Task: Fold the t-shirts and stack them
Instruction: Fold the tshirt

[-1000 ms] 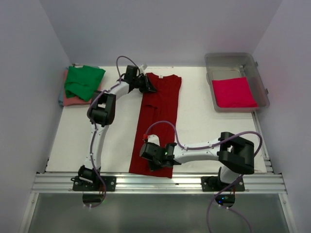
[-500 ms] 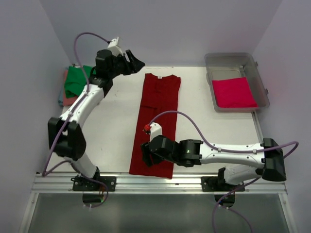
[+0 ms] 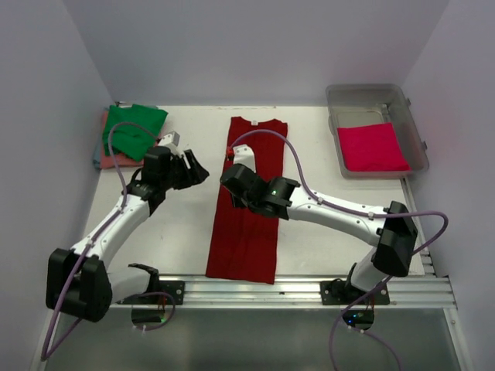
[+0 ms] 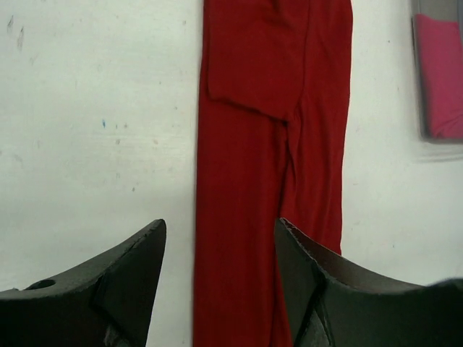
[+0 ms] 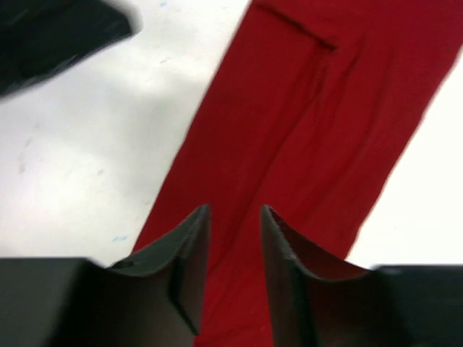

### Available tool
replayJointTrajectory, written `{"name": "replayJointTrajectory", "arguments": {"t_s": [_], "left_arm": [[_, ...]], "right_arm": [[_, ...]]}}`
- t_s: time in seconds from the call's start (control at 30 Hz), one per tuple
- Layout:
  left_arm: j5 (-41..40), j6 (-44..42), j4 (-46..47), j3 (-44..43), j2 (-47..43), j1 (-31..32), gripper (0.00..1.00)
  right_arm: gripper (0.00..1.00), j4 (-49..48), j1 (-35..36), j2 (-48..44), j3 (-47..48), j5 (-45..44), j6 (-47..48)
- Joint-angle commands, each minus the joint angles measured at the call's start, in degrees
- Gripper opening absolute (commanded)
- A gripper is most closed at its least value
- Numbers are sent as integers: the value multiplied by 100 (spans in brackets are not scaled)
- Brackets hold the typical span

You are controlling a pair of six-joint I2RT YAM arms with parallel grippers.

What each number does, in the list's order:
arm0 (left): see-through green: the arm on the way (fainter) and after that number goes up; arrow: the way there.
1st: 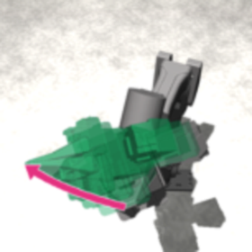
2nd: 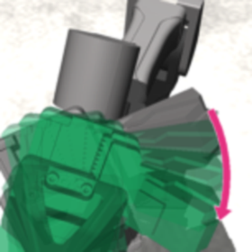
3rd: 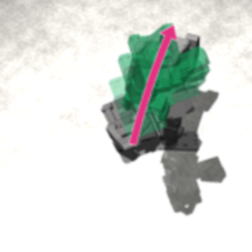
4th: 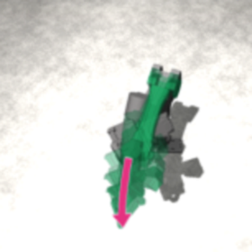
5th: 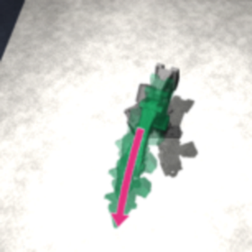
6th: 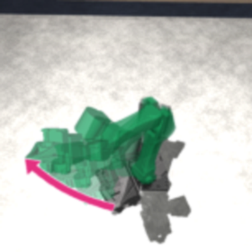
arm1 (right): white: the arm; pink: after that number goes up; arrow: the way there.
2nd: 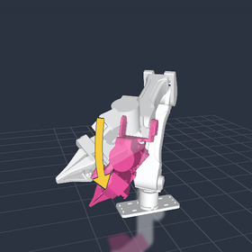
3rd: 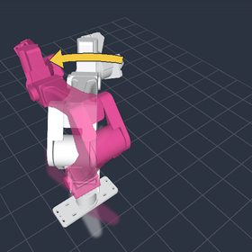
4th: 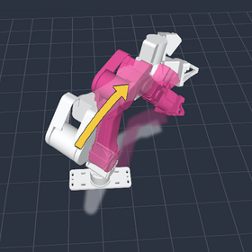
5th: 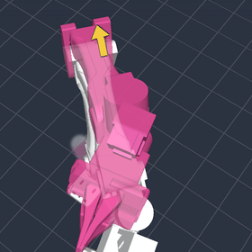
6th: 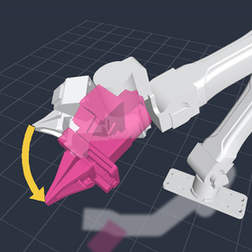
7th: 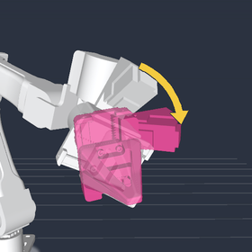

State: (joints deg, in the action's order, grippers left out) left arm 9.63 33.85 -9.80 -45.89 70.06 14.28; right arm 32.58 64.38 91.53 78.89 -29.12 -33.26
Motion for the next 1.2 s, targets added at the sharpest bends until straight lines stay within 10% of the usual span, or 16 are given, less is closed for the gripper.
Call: {"name": "replayJointTrajectory", "arguments": {"t_s": [0.0, 0.2, 0.33, 0.57, 1.17], "left_arm": [[-14, 8, -311, 203, -878, 31, 65], [363, 105, -1655, 563, -1652, 338, 61], [759, 166, -2699, 941, -2136, 514, 62], [1603, 281, -3352, 1819, -2603, 532, 64], [2790, -133, -3090, 2734, -1610, 848, 62]], "right_arm": [[34, 476, -145, 268, 608, -357, -111], [34, 821, -136, 77, -118, -94, -1041], [62, 294, -136, -669, -1462, 529, -1673], [73, -709, -22, -2137, -3527, 1523, -2395], [69, -1597, 444, -2411, -4918, 2359, -3775]]}}
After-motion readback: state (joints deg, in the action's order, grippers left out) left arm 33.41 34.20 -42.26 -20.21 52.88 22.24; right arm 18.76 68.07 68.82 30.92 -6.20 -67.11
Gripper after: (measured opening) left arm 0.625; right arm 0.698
